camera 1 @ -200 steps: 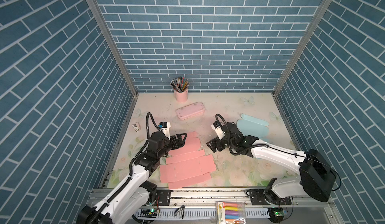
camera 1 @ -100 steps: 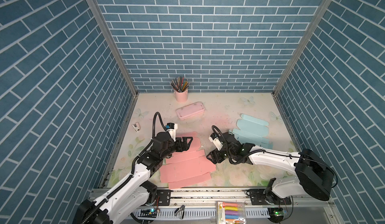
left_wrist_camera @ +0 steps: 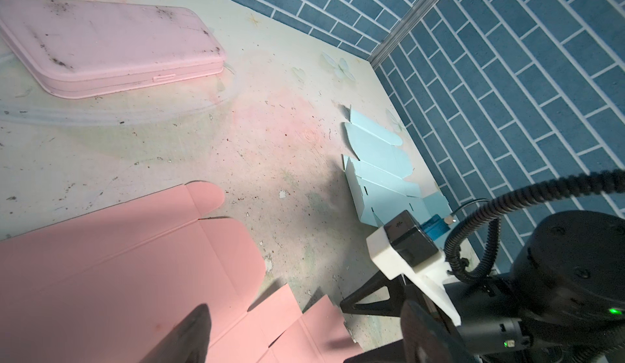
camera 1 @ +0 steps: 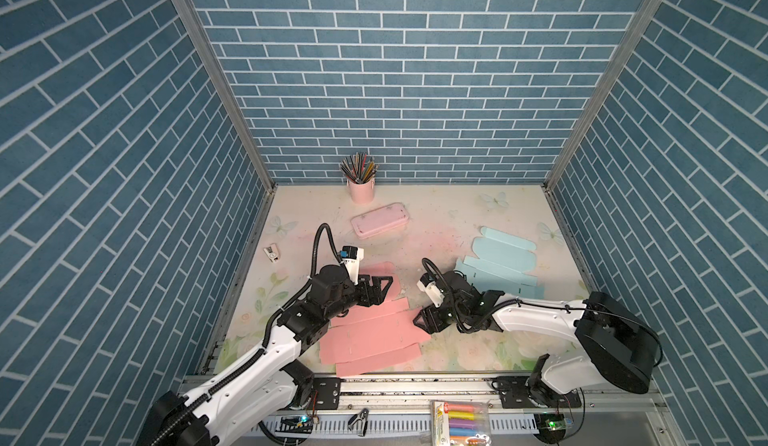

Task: Fold the paper box

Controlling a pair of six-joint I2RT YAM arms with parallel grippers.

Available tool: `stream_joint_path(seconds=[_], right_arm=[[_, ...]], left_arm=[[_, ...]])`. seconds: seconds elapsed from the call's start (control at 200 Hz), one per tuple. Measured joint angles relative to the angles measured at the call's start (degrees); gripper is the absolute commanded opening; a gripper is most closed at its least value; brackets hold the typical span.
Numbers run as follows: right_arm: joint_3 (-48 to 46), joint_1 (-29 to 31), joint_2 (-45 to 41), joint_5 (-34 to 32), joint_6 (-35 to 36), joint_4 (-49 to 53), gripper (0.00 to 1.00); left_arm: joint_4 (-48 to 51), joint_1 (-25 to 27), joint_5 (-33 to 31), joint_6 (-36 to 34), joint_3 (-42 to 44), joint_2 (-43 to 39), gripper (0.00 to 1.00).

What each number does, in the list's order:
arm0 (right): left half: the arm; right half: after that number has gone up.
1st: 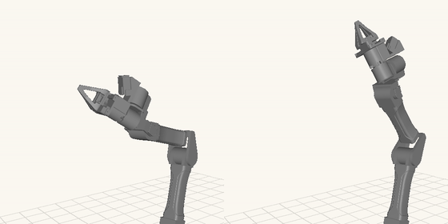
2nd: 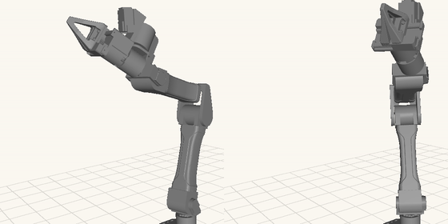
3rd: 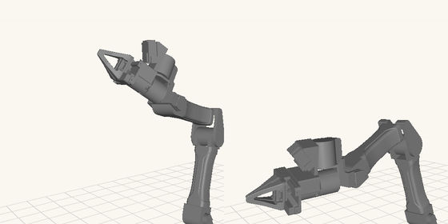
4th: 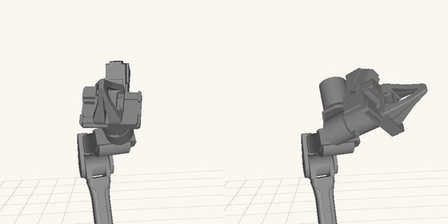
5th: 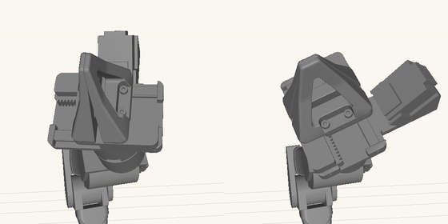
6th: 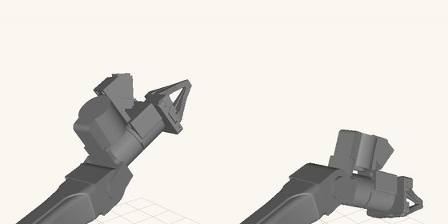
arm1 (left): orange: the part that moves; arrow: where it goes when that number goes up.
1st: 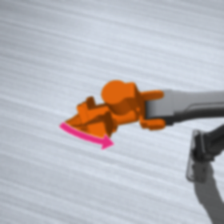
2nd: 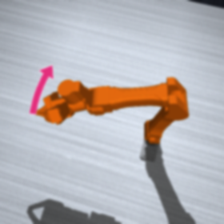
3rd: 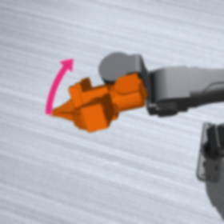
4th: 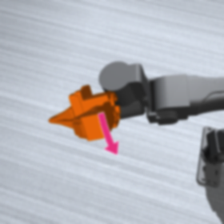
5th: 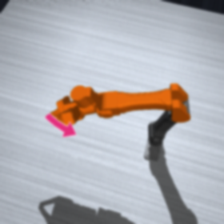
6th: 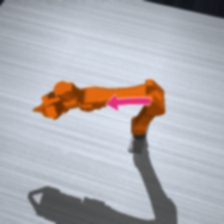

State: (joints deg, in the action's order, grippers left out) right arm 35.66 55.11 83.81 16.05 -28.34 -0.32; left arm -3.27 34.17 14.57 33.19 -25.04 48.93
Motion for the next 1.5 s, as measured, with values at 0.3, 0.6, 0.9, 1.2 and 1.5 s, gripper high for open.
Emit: stream_joint_path(seconds=[0.3,0.6,0.9,1.2,1.5], right_arm=[[0.3,0.0,3.0,1.5,-0.4,-2.0,0.56],[1.9,0.0,5.5,2.4,-1.4,-2.8,0.4],[3.2,0.0,7.6,2.4,-1.9,-3.1,0.24],[3.2,-1.9,7.9,3.6,-1.8,-4.0,0.14],[9.3,-8.3,11.2,6.4,3.0,-0.7,0.08]], left_arm=[[0.1,0.7,0.1,-1.4,-1.2,-1.7,0.88],[0.3,0.8,0.0,-2.4,-1.5,-2.2,0.88],[1.4,0.9,-0.7,-3.3,-1.5,-3.7,0.88],[2.5,0.9,-2.6,-3.4,-2.0,-3.5,0.88],[3.3,0.9,-5.7,-3.0,-2.0,-4.7,0.88]])
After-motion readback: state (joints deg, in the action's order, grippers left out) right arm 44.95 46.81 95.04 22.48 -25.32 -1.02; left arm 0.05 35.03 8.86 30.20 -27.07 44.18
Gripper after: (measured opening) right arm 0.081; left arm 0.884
